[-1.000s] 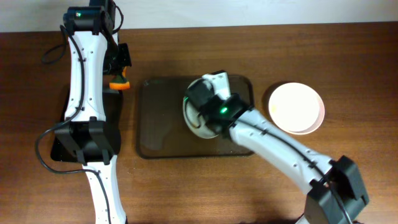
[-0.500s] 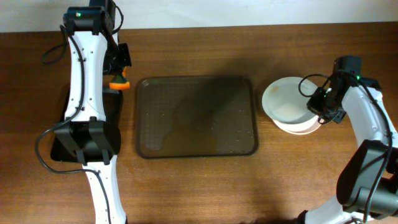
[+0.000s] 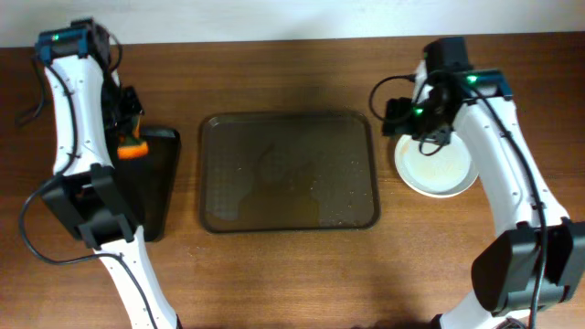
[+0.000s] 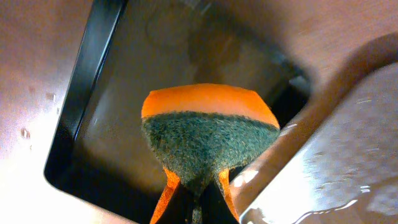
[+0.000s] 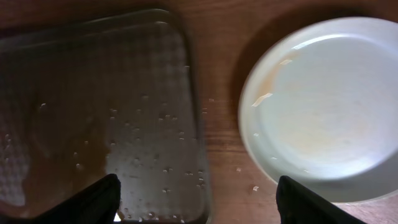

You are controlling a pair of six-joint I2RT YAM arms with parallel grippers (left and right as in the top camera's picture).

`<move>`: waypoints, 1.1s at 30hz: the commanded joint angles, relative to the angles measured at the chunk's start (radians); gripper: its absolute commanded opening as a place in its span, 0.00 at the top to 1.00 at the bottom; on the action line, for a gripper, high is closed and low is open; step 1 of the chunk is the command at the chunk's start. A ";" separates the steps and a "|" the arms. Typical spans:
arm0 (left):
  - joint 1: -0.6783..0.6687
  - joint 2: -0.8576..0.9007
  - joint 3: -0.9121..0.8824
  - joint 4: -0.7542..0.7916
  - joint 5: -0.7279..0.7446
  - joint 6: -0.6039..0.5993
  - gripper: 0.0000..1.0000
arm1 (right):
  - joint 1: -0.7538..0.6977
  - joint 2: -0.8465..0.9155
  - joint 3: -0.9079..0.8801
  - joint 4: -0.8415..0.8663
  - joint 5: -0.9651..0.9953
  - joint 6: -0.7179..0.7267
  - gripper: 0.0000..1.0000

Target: Clean dirty plates on tray and stack at the side

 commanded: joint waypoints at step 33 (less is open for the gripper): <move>-0.177 -0.270 0.213 -0.003 0.197 0.051 0.00 | 0.046 -0.546 0.148 0.044 0.269 -0.067 0.02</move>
